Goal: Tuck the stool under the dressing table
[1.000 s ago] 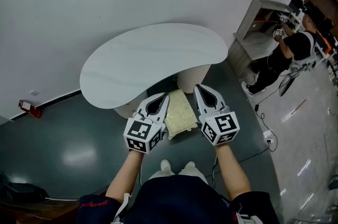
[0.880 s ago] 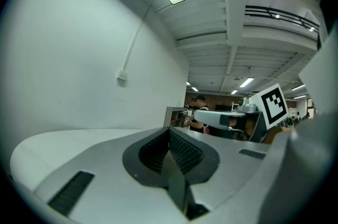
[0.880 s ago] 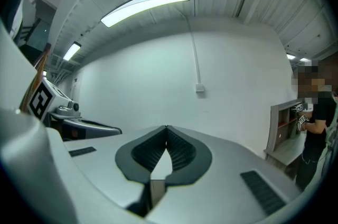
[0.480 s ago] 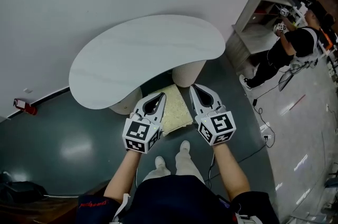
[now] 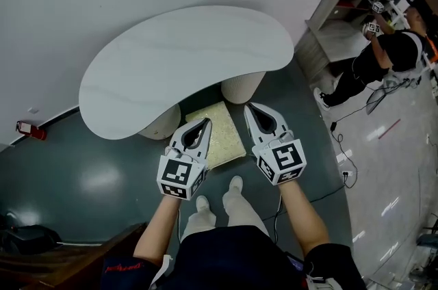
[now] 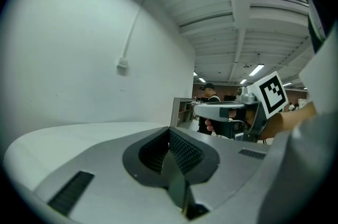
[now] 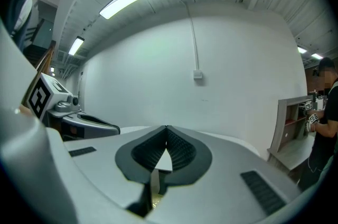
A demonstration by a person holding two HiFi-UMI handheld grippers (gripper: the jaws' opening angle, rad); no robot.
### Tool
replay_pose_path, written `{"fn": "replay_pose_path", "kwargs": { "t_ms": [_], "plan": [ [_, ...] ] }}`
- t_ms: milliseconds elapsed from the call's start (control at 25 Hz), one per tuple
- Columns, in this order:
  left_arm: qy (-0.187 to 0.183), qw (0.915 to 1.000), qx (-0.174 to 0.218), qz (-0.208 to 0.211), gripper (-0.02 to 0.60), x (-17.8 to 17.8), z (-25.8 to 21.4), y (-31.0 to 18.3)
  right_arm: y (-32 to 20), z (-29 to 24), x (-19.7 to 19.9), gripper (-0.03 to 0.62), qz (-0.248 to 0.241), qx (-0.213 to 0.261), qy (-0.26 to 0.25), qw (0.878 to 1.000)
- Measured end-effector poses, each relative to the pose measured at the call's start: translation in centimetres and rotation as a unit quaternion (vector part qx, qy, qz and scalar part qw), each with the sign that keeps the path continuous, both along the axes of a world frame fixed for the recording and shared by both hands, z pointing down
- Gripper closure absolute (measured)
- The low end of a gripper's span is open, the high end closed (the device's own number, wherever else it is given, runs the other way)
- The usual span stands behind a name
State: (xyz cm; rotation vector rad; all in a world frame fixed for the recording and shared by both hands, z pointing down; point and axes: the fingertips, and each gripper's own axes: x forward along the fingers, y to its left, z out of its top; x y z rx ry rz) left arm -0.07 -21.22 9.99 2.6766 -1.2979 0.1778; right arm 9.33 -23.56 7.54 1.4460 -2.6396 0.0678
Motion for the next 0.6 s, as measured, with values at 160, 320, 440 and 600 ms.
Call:
{"fn": "replay_pose_path", "kwargs": {
  "t_ms": [160, 320, 440, 600],
  "plan": [
    [-0.009, 0.9999, -0.003, -0.013, 0.566, 0.6, 1.6, -1.4, -1.8, 1.9, 0.6, 0.580, -0.019, -0.009, 0.005, 1.000],
    [-0.022, 0.9995, -0.008, -0.020, 0.566, 0.8, 3.2, -2.4, -3.3, 3.7, 0.8, 0.580, -0.027, -0.014, 0.006, 1.000],
    [-0.029, 0.9992, -0.011, -0.026, 0.566, 0.7, 4.8, -2.5, -3.7, 4.9, 0.6, 0.580, -0.035, -0.011, 0.005, 0.999],
    [-0.032, 0.9990, -0.016, -0.028, 0.566, 1.0, 7.3, -2.2, -3.6, 7.4, 0.8, 0.580, -0.037, -0.015, 0.005, 0.999]
  ]
}}
